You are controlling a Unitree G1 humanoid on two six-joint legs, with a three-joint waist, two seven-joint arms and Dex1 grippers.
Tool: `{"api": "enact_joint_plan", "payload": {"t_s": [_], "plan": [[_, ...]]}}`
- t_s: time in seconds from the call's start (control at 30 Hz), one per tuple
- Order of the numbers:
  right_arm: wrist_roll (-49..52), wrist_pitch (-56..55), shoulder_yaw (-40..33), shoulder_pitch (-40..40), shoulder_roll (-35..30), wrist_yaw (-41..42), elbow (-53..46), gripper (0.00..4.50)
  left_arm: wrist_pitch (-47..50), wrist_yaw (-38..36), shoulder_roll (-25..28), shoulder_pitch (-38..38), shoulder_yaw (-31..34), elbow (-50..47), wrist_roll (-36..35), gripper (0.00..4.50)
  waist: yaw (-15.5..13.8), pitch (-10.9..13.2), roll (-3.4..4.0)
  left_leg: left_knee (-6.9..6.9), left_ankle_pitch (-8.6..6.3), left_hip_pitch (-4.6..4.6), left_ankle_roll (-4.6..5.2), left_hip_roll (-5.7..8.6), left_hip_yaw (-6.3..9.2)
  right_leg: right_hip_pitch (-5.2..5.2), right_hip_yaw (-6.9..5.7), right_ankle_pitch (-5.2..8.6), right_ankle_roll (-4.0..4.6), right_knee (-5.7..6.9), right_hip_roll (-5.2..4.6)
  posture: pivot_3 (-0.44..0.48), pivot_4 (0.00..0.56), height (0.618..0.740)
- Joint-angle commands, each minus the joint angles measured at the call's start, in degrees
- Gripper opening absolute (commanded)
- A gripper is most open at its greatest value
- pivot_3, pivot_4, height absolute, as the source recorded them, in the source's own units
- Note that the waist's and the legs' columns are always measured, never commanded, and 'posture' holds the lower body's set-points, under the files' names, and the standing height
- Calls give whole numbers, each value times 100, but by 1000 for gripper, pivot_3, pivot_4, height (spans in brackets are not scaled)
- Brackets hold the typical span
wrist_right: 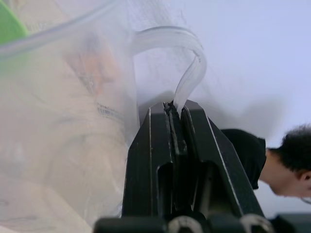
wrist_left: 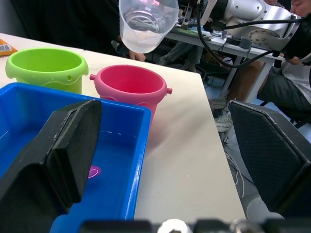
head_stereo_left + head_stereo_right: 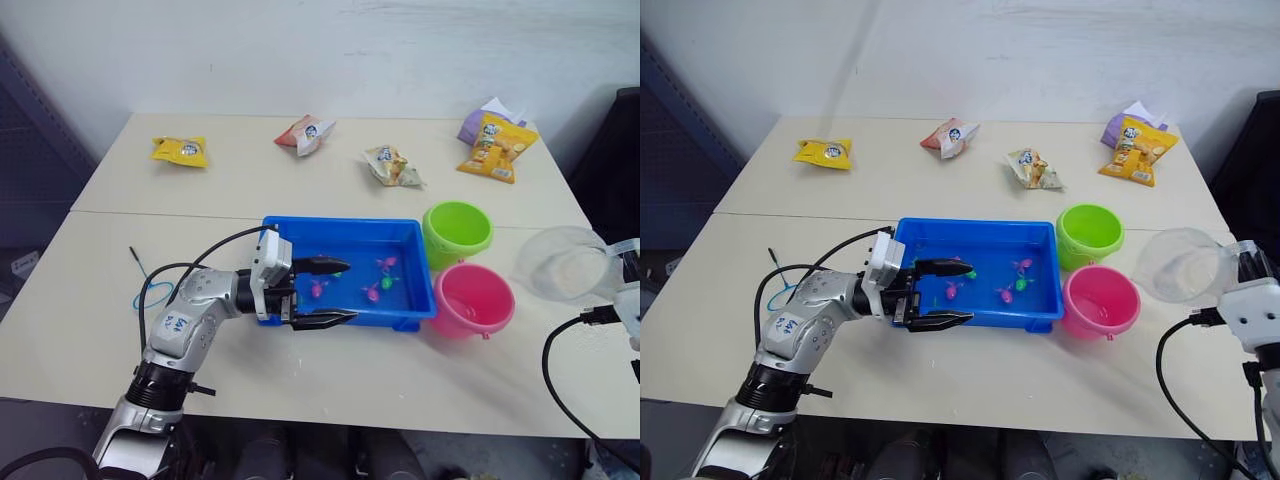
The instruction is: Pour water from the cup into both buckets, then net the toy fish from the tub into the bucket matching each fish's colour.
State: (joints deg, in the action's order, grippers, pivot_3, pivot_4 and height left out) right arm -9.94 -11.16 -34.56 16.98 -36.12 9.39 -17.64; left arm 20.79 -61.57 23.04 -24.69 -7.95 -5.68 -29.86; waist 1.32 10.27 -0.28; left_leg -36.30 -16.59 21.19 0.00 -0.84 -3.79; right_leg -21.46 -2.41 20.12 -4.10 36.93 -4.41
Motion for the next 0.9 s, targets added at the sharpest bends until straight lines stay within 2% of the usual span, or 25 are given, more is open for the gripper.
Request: {"api": "enact_joint_plan", "payload": {"t_s": [0.03,0.9], "plan": [[-220,-268,-131,-35,-109,-54,-152,60,-98,-7,-49,-42,6,-57,22,4500,0,0,-1,0,0,0,0,0,0,0,0,0,0,0,0,0,150,738],[-1621,-1095,-72,-407,-356,-451,121,60,-148,98,-177,116,9,-155,118,4500,5,1,-1,-9,6,0,-4,0,-1,1,1,0,0,3,1,0,150,738]]}}
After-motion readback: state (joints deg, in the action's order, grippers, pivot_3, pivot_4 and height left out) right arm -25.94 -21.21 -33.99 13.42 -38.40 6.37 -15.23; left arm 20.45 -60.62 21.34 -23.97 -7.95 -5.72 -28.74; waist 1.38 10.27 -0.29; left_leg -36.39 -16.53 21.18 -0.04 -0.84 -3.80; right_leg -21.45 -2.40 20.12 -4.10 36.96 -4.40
